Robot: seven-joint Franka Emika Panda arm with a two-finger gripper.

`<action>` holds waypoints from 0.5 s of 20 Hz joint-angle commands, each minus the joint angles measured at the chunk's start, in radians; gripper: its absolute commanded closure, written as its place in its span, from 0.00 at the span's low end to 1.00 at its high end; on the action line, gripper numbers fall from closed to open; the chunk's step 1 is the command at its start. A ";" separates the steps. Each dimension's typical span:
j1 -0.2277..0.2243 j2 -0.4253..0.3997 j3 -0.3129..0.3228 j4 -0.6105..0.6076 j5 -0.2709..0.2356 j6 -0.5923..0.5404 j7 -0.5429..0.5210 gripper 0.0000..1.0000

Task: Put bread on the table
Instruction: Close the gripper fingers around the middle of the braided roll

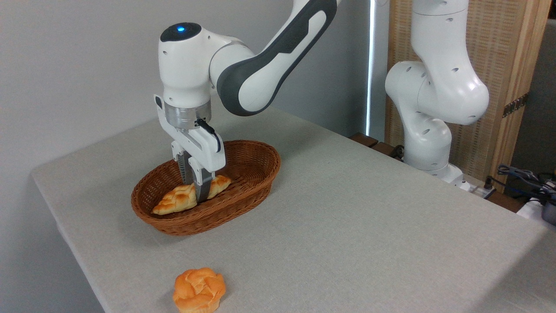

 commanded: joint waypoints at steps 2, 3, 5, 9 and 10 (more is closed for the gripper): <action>-0.001 -0.008 -0.002 -0.014 -0.018 0.031 -0.002 0.68; -0.001 -0.009 0.000 -0.013 -0.018 0.028 0.000 0.69; -0.001 -0.017 0.003 -0.006 -0.013 0.025 0.004 0.76; -0.001 -0.031 0.012 0.001 -0.015 -0.011 0.003 0.76; 0.001 -0.032 0.012 0.003 -0.013 -0.031 0.003 0.76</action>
